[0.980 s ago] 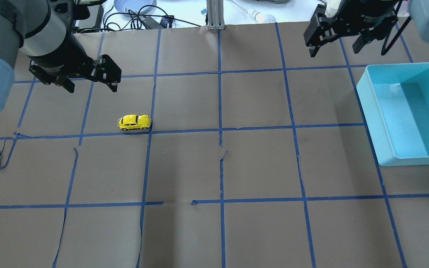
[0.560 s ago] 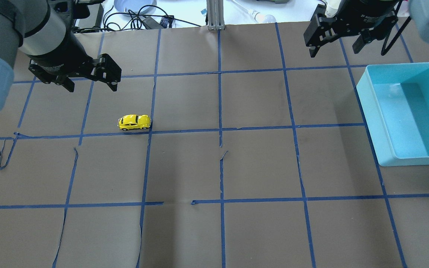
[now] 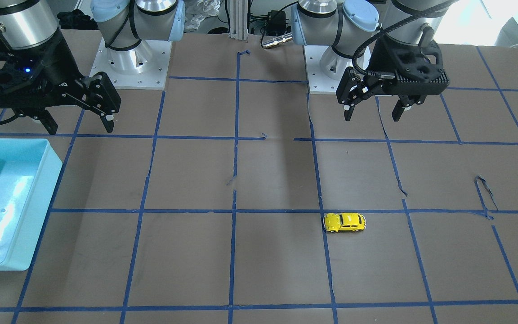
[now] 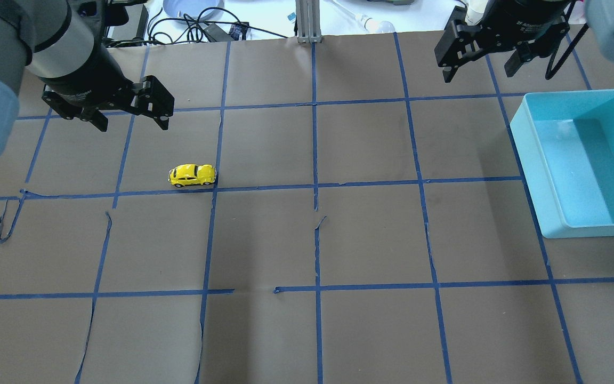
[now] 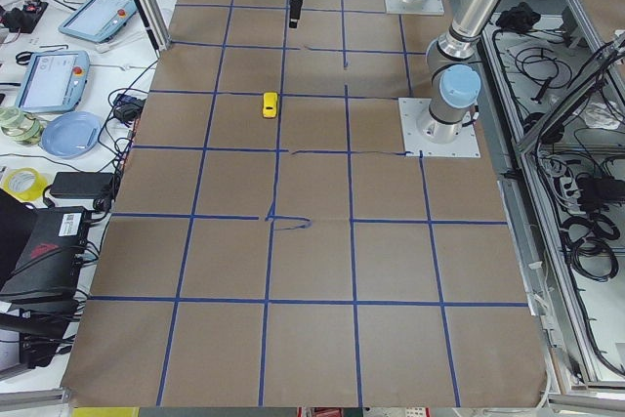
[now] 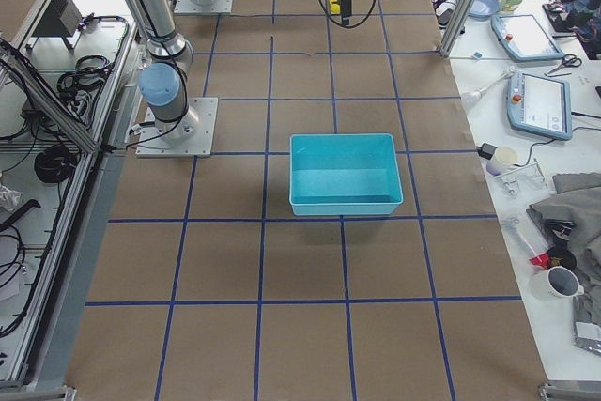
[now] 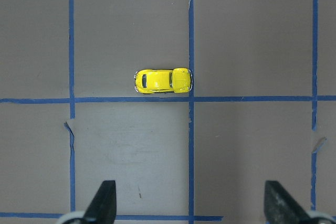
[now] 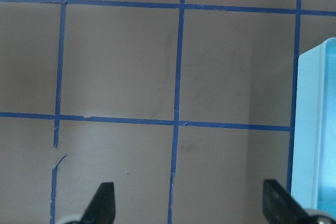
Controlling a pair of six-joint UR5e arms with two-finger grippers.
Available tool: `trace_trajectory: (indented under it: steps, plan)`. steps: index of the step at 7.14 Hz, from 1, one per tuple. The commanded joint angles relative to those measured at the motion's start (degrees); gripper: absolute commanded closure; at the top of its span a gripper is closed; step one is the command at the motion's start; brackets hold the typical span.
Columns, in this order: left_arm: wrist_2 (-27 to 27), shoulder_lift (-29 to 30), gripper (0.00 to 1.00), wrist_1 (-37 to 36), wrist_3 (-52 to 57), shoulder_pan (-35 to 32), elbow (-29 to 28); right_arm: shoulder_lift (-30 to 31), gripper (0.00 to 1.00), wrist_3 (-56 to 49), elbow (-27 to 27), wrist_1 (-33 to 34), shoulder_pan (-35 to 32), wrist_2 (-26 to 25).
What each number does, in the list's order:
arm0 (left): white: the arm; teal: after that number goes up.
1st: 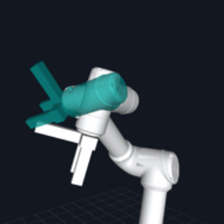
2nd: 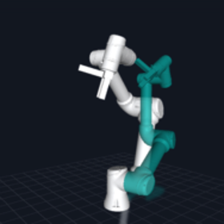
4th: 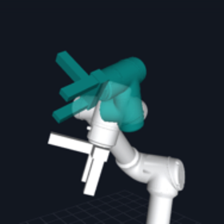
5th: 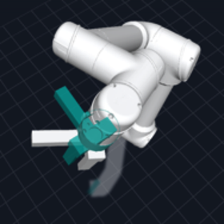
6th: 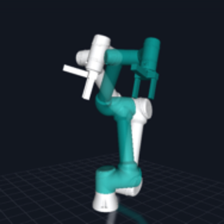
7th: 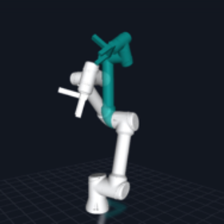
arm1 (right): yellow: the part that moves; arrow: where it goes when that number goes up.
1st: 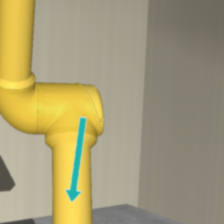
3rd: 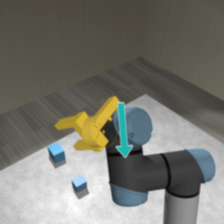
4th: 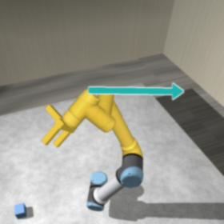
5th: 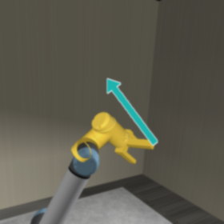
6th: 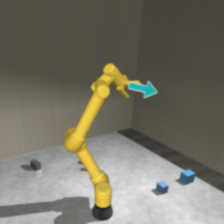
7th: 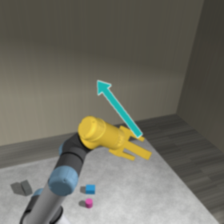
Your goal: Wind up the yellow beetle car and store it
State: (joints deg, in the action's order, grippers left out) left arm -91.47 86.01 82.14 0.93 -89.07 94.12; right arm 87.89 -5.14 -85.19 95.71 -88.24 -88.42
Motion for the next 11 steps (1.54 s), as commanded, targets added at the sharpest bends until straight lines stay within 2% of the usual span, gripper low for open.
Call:
trace_trajectory:
  steps: [1,2,4,11]
  plan:
    - [0.1,0.0,0.0,0.1,0.2,0.0,-0.1,0.0,0.0,0.0,0.0,0.0,0.0,0.0]
    - [0.1,0.0,0.06,0.2,0.2,0.0,-0.1,0.0,0.0,0.0,-0.1,0.0,0.0,0.0]
    - [-0.1,-0.3,0.0,0.2,0.1,-0.1,-0.1,0.0,0.0,0.0,-0.1,0.0,0.0,0.0]
    - [1.2,0.8,0.0,-0.1,4.4,0.1,-0.8,0.4,0.0,0.1,-0.8,0.1,0.0,0.0]
